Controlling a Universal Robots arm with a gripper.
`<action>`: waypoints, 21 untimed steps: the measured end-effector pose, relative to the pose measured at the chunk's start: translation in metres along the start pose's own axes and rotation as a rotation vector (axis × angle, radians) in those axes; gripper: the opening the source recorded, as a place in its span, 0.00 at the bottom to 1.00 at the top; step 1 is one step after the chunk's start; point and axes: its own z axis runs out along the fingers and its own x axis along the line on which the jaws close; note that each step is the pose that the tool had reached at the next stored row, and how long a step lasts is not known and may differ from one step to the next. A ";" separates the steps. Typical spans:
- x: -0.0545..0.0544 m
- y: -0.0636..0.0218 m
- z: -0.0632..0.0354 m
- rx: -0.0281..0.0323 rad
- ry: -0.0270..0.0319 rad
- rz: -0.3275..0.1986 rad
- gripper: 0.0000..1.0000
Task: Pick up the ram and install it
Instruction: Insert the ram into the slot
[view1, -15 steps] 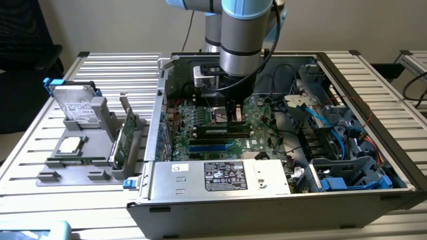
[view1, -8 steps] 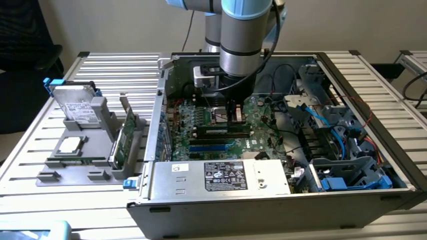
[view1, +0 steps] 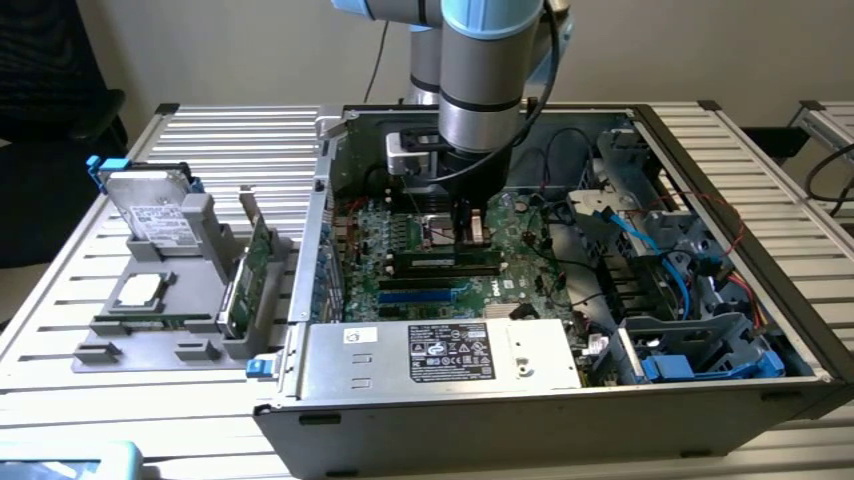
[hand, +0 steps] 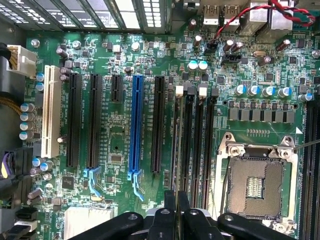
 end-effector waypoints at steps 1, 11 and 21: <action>0.000 0.0000 0.0000 0.0001 0.0001 0.000 0.13; 0.000 0.0000 0.0012 0.0029 0.0001 0.000 0.13; 0.000 0.0011 0.0024 0.0041 0.0001 0.000 0.13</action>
